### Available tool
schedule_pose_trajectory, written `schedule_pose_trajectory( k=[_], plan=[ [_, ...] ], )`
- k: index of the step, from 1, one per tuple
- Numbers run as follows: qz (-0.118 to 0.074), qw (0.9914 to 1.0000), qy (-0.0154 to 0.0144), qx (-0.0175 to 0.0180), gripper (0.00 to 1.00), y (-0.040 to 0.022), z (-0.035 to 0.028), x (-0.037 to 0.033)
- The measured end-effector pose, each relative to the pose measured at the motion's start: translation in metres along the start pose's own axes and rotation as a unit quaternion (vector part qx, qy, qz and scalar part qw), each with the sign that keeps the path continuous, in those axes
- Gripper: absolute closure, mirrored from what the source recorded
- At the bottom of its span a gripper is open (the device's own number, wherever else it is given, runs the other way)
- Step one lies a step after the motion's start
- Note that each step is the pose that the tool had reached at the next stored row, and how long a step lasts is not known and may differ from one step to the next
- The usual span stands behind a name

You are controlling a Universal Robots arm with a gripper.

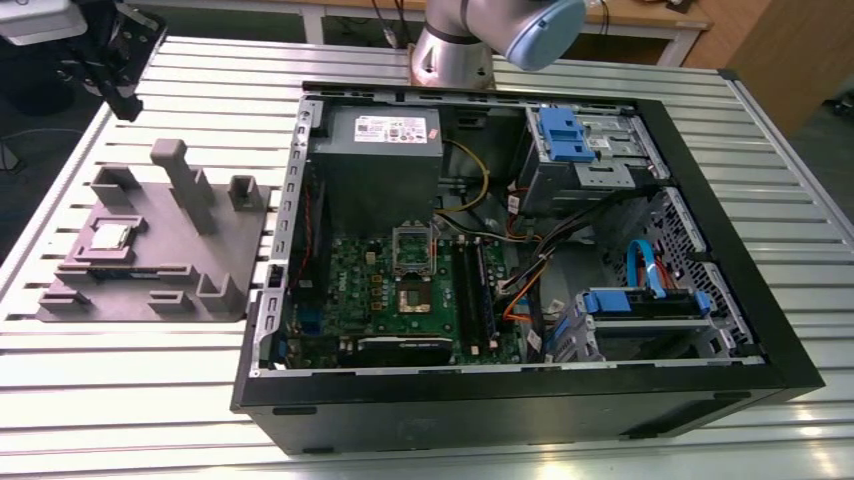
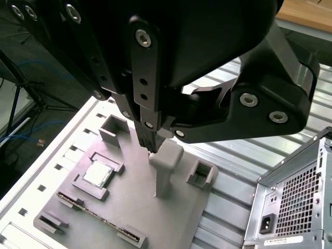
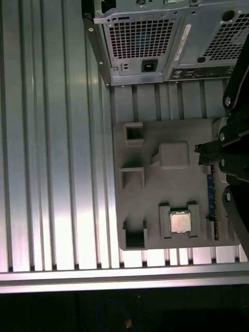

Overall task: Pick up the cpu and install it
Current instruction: 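Reach for the cpu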

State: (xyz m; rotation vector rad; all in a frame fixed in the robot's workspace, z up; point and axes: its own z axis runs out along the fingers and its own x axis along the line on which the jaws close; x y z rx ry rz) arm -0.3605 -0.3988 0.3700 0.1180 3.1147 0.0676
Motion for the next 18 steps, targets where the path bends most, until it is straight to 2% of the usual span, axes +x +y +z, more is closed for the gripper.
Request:
schedule_pose_trajectory(
  k=[4,18],
  plan=[
    [0.0,1.0,0.0001,0.0,0.9,-0.0003,0.0003,0.0044],
    [0.0,1.0,0.0,0.0,0.9,-0.0005,0.0006,0.006]
  ],
)
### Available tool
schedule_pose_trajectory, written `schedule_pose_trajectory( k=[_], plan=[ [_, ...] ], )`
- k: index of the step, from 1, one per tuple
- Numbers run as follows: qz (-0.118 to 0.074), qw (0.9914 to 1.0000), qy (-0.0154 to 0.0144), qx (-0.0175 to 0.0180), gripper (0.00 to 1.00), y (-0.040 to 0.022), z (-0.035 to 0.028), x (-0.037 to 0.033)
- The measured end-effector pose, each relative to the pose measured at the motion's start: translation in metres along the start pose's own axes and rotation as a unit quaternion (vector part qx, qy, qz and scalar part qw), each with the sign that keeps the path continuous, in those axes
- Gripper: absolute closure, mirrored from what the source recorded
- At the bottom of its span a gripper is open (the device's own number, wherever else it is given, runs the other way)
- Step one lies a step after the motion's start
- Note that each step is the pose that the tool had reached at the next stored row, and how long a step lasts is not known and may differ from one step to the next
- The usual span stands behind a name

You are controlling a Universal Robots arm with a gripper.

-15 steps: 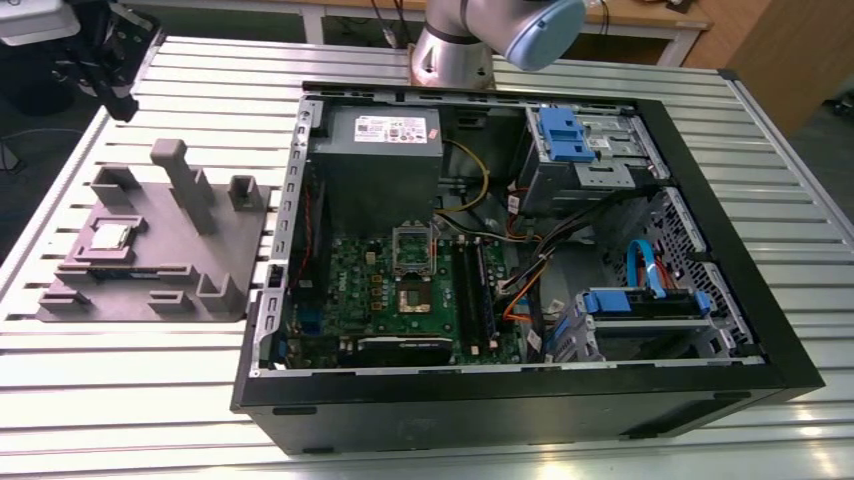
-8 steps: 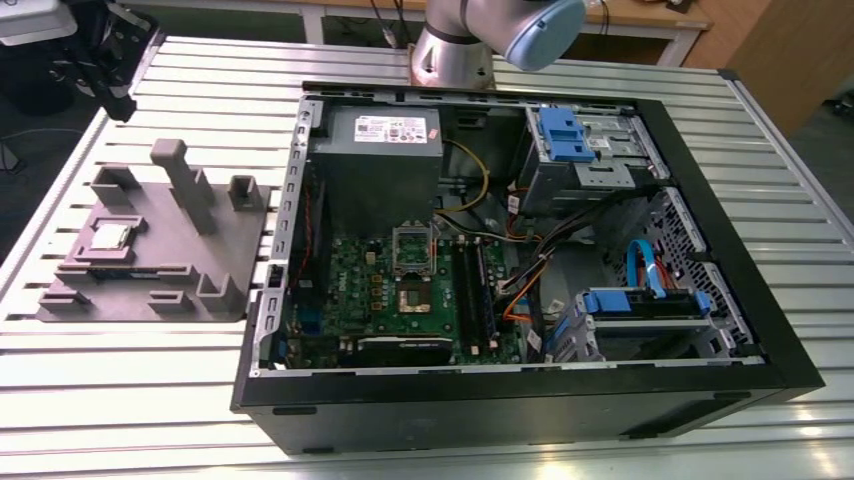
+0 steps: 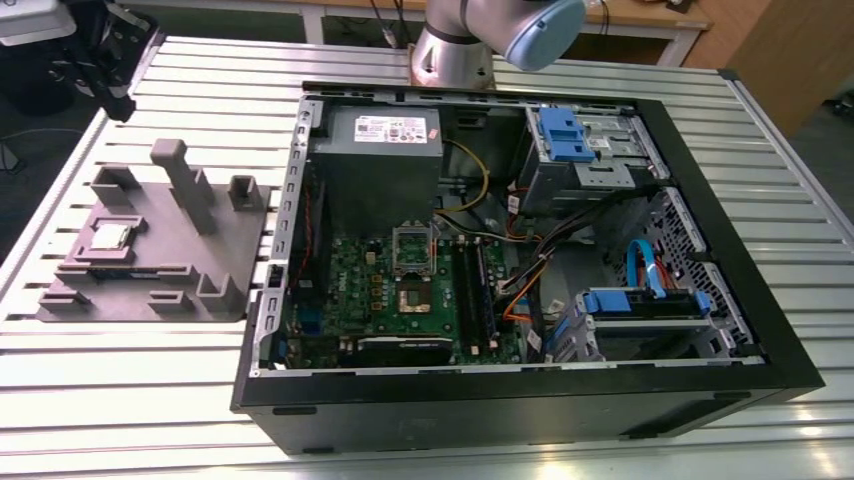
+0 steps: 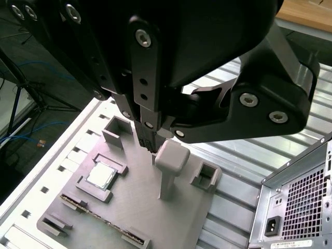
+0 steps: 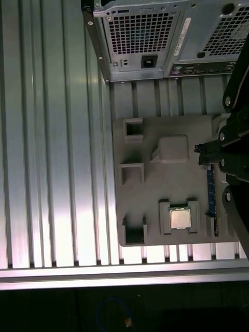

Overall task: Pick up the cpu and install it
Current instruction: 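Reach for the cpu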

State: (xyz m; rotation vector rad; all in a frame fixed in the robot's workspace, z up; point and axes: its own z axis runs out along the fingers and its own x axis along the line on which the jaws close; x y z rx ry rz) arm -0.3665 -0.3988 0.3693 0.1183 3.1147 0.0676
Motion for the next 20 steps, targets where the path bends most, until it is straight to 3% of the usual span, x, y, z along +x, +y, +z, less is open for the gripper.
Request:
schedule_pose_trajectory(
  k=[4,20],
  plan=[
    [0.0,1.0,0.0008,0.0001,0.9,-0.0006,0.0007,0.0078],
    [0.0,0.99999,0.0038,0.0003,0.9,-0.0061,0.0064,0.0764]
  ],
)
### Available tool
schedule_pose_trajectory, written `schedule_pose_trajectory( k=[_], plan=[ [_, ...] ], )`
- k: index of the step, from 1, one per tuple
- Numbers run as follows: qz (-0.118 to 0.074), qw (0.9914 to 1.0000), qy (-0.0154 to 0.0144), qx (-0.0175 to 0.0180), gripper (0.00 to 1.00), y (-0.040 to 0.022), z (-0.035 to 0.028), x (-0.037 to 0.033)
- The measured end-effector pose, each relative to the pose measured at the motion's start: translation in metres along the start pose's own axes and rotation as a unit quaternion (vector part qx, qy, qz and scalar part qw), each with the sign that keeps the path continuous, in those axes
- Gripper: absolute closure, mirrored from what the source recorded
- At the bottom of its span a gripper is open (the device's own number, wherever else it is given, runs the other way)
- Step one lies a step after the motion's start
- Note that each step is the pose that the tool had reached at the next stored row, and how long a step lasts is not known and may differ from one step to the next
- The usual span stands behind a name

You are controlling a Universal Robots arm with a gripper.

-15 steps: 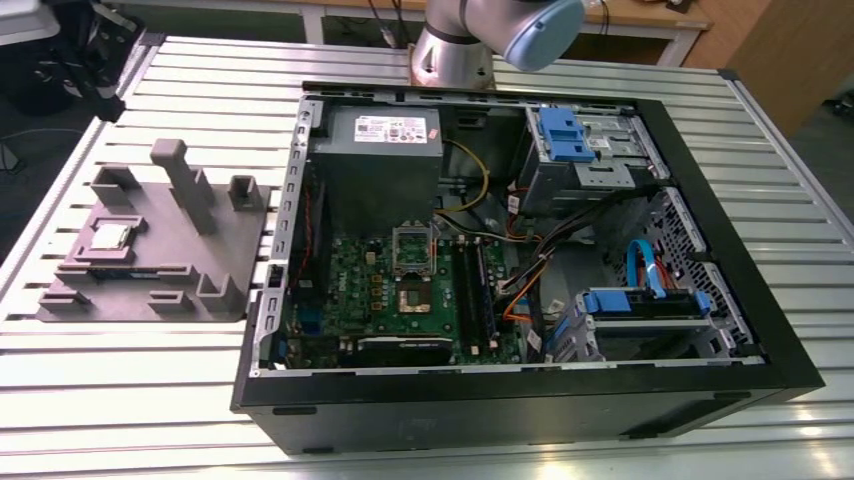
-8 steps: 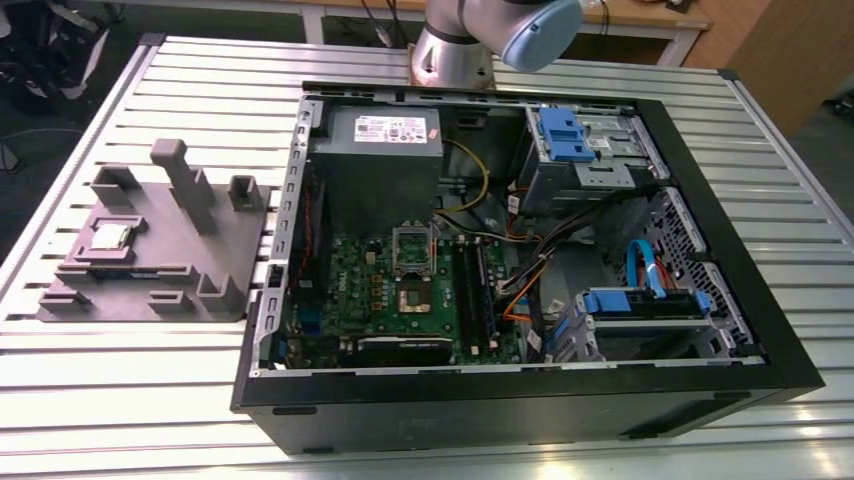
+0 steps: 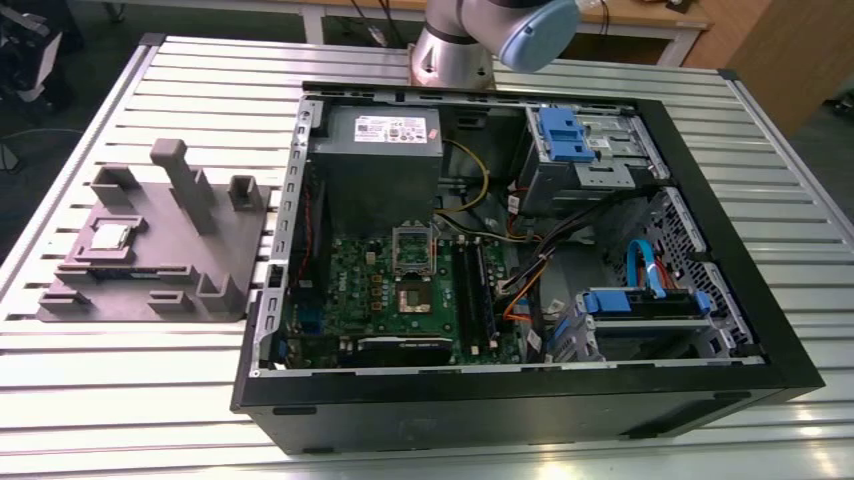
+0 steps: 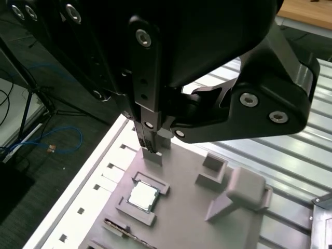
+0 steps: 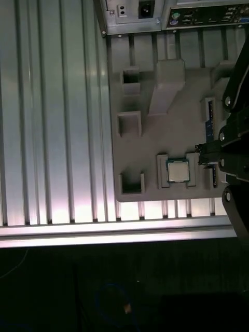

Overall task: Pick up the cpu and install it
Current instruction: 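Reach for the cpu, then pick up the cpu and move it towards the insertion slot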

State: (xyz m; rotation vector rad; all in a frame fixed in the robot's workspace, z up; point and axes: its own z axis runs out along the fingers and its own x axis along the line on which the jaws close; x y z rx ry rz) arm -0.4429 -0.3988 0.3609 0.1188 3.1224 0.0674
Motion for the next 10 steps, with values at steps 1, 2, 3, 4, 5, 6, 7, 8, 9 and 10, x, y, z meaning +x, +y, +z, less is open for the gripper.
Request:
schedule_pose_trajectory(
  k=[1,2,3,4,5,6,7,8,9,10],
  plan=[
    [0.0,1.0,0.0002,0.0001,0.9,-0.0003,0.0003,0.0033],
    [0.0,1.0,0.0004,0.0001,0.9,-0.0004,0.0004,0.0055],
    [0.0,1.0,0.0003,0.0001,0.9,-0.0005,0.0006,0.0059],
    [0.0,1.0,0.0003,0.0001,0.9,-0.0005,0.0006,0.0059],
    [0.0,1.0,0.0003,0.0,0.9,-0.0005,0.0006,0.0059],
    [0.0,1.0,0.0003,0.0001,0.9,-0.0005,0.0006,0.0059],
    [0.0,1.0,0.0003,0.0001,0.9,-0.0005,0.0006,0.0059],
    [0.0,1.0,0.0003,0.0001,0.9,-0.0005,0.0006,0.0059],
    [0.0,1.0,0.0003,0.0001,0.9,-0.0005,0.0006,0.006],
    [0.0,1.0,0.0003,0.0001,0.9,-0.0005,0.0006,0.006]
  ],
)
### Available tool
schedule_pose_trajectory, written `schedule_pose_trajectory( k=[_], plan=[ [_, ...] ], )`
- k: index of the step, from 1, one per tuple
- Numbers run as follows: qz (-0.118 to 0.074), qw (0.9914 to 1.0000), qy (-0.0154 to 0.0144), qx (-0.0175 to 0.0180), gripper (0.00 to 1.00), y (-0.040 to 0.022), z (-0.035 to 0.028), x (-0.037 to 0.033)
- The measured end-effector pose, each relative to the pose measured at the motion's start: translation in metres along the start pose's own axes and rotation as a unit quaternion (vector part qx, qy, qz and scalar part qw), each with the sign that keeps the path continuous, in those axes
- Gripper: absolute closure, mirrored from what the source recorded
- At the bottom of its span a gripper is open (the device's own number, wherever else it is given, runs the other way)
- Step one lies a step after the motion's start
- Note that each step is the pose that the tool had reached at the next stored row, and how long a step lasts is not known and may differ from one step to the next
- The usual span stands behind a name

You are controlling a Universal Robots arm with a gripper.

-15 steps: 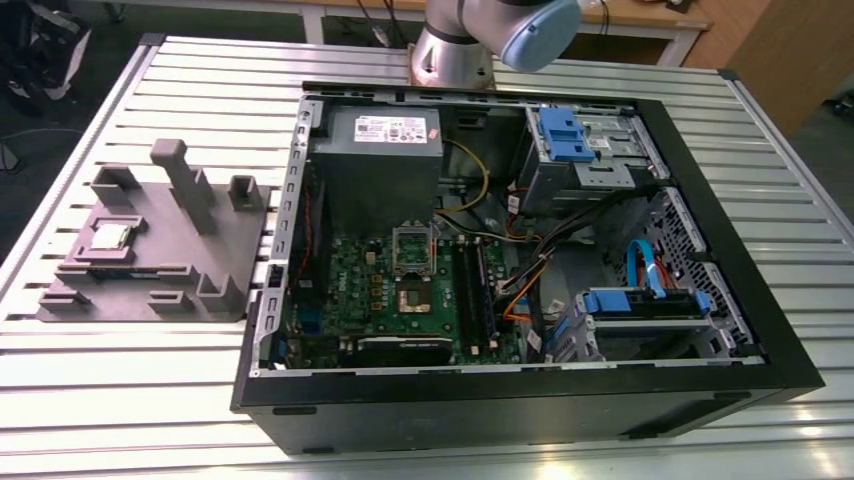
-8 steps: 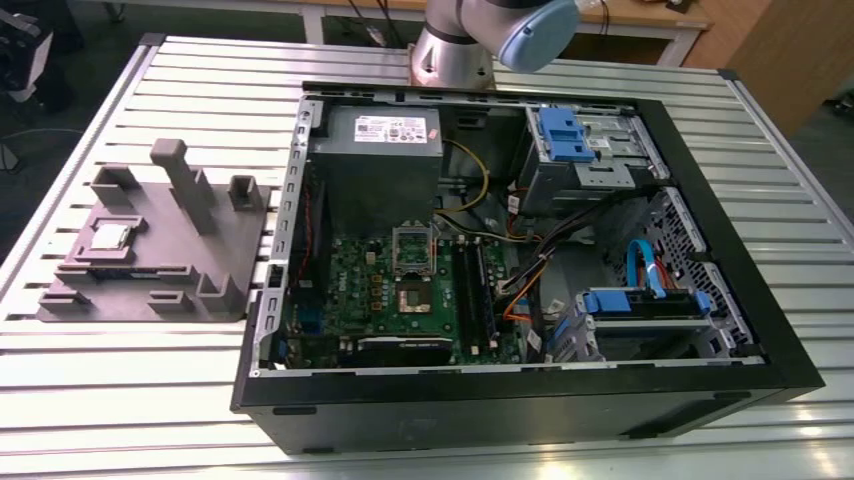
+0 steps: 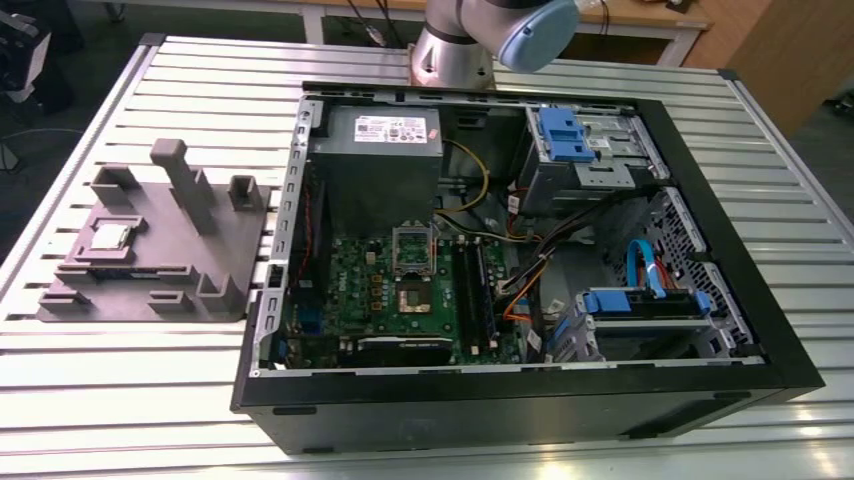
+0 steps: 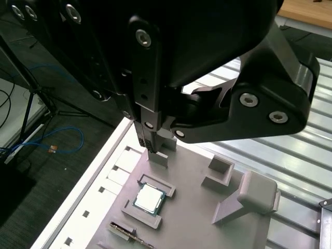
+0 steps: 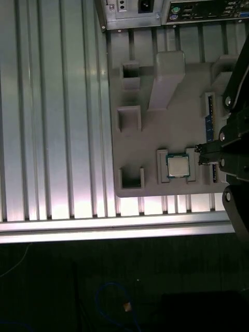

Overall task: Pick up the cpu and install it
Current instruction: 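Pick up the cpu and move it towards the insertion slot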

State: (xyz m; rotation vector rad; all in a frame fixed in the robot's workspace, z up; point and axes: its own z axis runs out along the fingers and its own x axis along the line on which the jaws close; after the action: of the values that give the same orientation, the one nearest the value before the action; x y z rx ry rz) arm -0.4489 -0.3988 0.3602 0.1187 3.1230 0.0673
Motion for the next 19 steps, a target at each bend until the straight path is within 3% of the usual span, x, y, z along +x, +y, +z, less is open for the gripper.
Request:
schedule_pose_trajectory(
  k=[8,10,12,13,15,19],
  plan=[
    [0.0,1.0,0.0,0.0,0.89,0.0,0.0,0.0001],
    [0.0,1.0,0.0,0.0,0.84,0.0,0.0,0.0001],
    [0.0,1.0,0.0,0.0,0.71,0.0,0.0,0.0001],
    [0.0,1.0,0.0,0.0,0.71,0.0,0.0,0.0001],
    [0.0,1.0,0.0,0.0,0.59,0.0,0.0,0.0001],
    [-0.002,1.0,0.0,0.0002,0.47,0.0005,0.0002,0.0003]
  ],
)
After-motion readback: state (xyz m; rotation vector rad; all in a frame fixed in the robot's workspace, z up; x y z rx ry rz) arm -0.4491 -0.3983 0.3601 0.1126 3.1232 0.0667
